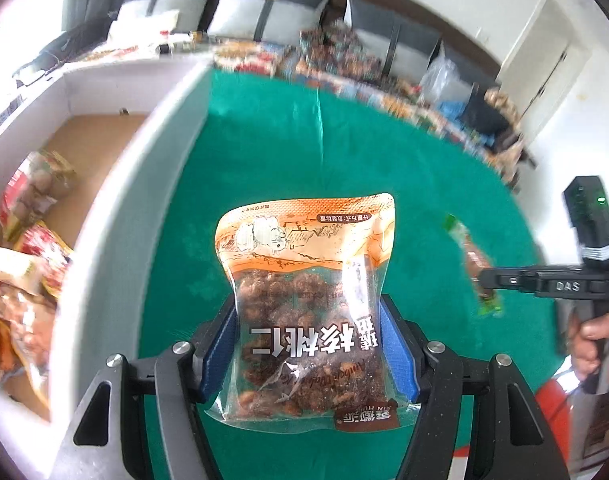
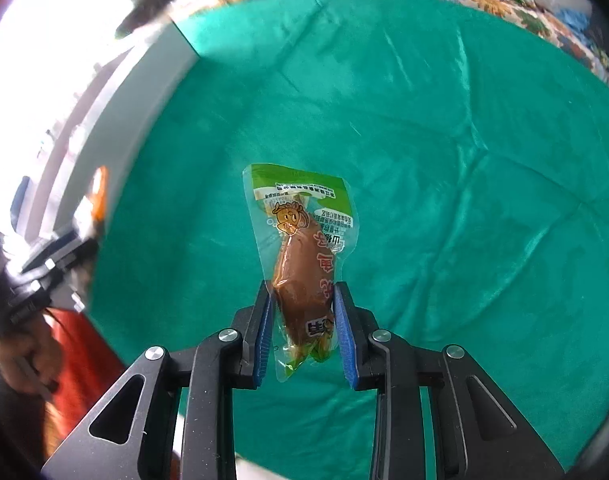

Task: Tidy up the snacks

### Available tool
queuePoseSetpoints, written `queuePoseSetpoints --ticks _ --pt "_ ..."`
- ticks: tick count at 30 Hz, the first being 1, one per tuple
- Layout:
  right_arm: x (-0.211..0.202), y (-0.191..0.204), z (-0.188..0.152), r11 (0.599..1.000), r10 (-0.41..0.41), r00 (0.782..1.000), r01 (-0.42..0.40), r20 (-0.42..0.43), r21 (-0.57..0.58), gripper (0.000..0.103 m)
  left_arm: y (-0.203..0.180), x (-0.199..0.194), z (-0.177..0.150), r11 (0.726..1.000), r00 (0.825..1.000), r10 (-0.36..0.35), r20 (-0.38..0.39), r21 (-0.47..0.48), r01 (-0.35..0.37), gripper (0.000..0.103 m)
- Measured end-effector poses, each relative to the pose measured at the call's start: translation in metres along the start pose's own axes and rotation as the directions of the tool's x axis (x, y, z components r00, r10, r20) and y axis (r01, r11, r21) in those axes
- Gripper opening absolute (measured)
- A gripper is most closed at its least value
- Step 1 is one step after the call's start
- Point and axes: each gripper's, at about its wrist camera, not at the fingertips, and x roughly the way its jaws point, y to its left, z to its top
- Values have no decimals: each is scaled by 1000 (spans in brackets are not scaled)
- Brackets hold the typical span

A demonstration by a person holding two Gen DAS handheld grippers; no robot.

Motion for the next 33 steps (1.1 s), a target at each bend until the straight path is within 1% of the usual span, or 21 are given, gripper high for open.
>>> queuePoseSetpoints --ticks 3,5,6,8,10,12,13,16,17,18,19,22,23,24,26,27,28,29,30,31,33 --pt "-20 28 14 990 135 988 -138 70 31 30 22 -39 17 1000 998 18 62 -15 -17 65" --pt "-35 56 24 970 241 964 -245 111 16 30 48 -66 27 997 992 80 100 -27 -77 65" --pt "-42 79 32 954 298 946 -300 126 -4 30 62 -76 32 993 987 115 110 -32 -113 65" --pt "-50 120 42 924 382 915 -378 132 -55 30 98 -92 37 975 969 218 116 -54 -213 66" --pt "-53 172 51 887 458 882 -447 114 -114 30 136 -103 37 953 950 296 94 -94 -288 66" --pt "-44 218 56 857 506 859 -491 76 -156 30 170 -108 32 925 928 367 65 -132 -357 66" --pt "-36 244 59 846 518 854 -503 50 -179 31 186 -110 26 904 910 412 46 -149 -401 67" --pt "-8 303 63 838 508 861 -496 -8 -229 36 213 -108 8 855 867 499 -5 -160 -493 74" --pt "4 315 60 839 500 865 -494 -34 -230 43 213 -100 3 851 863 504 -16 -158 -500 80" --pt "18 327 60 844 486 872 -487 -63 -226 64 215 -98 -4 850 863 505 -23 -161 -502 83" --pt "29 333 59 853 469 880 -473 -74 -223 72 217 -98 -11 847 861 508 -26 -168 -504 85" --pt "45 330 55 870 434 897 -442 -87 -218 74 209 -108 -32 847 861 509 11 -183 -498 87" --pt "45 326 54 877 419 904 -427 -83 -220 74 205 -111 -34 843 854 519 28 -183 -506 87" --pt "43 321 51 890 389 919 -393 -64 -233 74 201 -112 -32 836 845 533 48 -181 -517 87" --pt "38 315 58 908 323 946 -314 -16 -278 74 188 -121 -27 812 810 578 101 -174 -558 88" --pt "31 314 63 914 279 960 -261 16 -311 74 179 -126 -26 796 786 602 138 -172 -580 90" --pt "26 311 63 916 246 968 -217 46 -337 74 174 -131 -23 783 767 621 165 -174 -597 93" --pt "20 310 64 916 207 975 -161 88 -366 77 168 -134 -21 770 748 637 185 -178 -612 100" --pt "15 309 65 915 181 977 -124 116 -385 79 162 -137 -19 758 731 652 204 -185 -625 103" --pt "8 311 63 910 158 977 -89 142 -404 79 156 -141 -16 751 717 660 225 -194 -631 103" --pt "4 315 60 899 123 978 -39 166 -436 79 149 -145 -11 738 703 675 224 -204 -643 103"
